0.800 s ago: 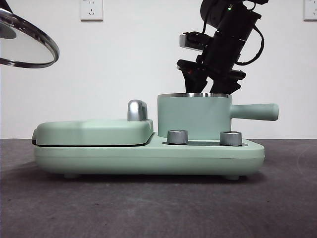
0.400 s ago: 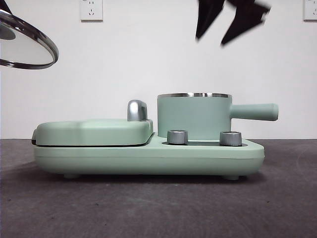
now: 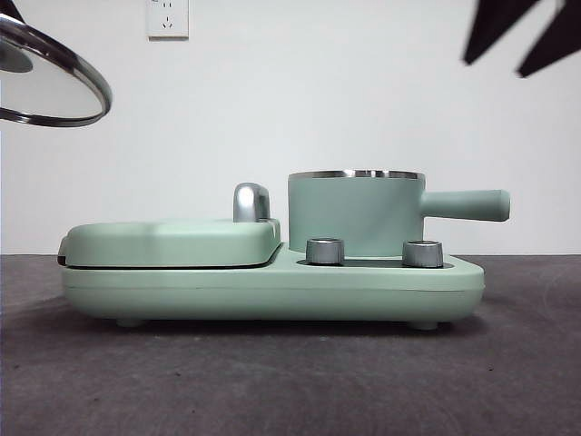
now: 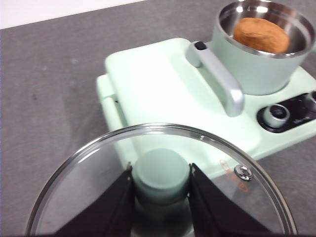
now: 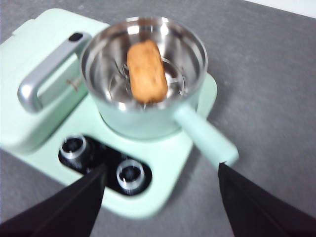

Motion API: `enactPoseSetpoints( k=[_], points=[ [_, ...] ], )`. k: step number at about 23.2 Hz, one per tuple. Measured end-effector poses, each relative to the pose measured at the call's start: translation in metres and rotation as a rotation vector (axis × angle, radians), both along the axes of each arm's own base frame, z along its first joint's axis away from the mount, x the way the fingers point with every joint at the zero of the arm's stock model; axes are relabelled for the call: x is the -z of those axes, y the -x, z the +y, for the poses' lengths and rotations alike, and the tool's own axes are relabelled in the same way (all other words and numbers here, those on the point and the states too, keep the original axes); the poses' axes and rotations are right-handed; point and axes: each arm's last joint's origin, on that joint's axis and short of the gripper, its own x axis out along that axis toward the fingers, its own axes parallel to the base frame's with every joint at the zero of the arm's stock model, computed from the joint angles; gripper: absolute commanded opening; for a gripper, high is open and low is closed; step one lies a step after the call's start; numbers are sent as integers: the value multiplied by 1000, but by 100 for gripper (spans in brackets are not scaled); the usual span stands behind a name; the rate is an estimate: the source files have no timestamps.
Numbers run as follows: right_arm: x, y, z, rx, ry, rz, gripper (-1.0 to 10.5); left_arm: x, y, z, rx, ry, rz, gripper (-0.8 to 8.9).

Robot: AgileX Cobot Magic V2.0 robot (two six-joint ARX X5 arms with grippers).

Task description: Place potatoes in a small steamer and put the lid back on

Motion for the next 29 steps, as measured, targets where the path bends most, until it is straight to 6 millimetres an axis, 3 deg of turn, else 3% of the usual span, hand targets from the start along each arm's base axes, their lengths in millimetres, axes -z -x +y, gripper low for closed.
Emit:
enactPoseSetpoints(
  k=[8,16,22,26,29],
  points=[
    [39,61,-27,105,23,-18,327,3,-12,-12,73,17,19,10],
    [37,103,-46,194,36,-88,286,2,-40,-40,171,74,-78,10],
    [35,115,-51,209,18,-140,286,14,-89,-92,265,162,-252,10],
    [35,115,-51,210,18,-140,286,35,-124,-125,292,158,-236,10],
    [35,115,-51,210,18,-140,286,38,-152,-151,312,150,-239,10]
  ],
)
